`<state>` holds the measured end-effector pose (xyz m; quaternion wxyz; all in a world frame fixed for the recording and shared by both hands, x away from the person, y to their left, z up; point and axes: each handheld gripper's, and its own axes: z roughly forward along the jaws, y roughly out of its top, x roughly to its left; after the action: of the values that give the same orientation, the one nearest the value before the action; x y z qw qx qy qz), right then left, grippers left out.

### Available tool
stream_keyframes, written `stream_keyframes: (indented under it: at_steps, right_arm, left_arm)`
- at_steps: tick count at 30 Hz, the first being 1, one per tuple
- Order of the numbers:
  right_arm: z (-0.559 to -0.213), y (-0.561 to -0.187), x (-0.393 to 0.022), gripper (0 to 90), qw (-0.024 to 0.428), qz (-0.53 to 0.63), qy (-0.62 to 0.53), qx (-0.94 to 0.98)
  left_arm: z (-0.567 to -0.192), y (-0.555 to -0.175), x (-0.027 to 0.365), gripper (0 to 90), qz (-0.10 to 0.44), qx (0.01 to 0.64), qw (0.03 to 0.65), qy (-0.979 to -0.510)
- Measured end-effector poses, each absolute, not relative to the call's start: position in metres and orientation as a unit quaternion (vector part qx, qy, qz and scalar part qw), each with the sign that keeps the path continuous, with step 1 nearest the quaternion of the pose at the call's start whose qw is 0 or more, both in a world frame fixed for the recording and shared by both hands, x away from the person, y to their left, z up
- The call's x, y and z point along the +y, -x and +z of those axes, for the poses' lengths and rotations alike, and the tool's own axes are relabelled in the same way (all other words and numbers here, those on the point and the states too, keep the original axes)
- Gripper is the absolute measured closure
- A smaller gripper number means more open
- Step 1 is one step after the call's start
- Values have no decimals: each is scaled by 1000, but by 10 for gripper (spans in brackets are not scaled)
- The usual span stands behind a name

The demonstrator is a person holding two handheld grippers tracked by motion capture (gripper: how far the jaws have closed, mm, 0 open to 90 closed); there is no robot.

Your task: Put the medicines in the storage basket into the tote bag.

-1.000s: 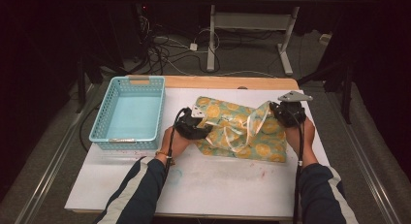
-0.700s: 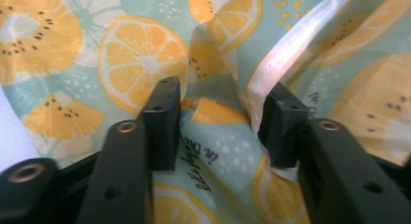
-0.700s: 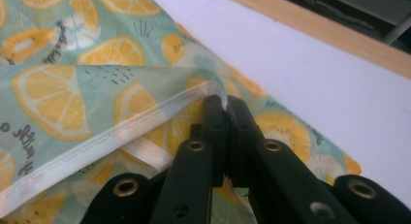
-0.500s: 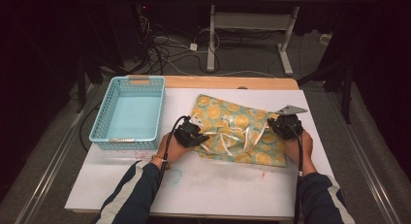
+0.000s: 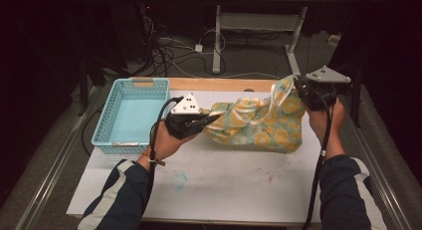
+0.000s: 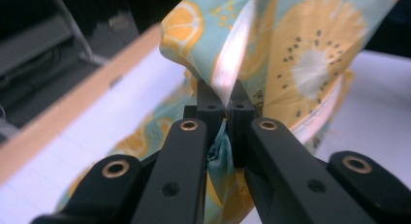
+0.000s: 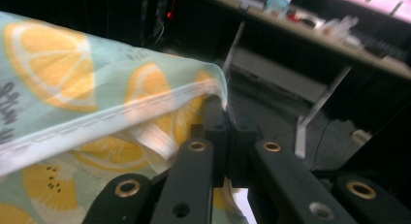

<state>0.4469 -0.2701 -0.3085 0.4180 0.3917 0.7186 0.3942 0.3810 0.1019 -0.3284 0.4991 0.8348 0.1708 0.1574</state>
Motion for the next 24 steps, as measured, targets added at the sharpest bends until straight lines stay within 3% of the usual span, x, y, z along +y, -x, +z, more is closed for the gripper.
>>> stream_keyframes:
  at_steps: [5,10,24]
  right_arm:
    - [-278,-450,-264,897,445,398,-380,707]
    - [-265,-454,-255,897,459,397,-373,702]
    - [-280,-478,-242,895,444,384,-385,712]
  left_arm:
    - [-306,-368,107,867,184,161,514,-822]
    - [-308,-366,109,862,205,165,517,-814]
    - [-347,-396,111,845,244,232,474,-814]
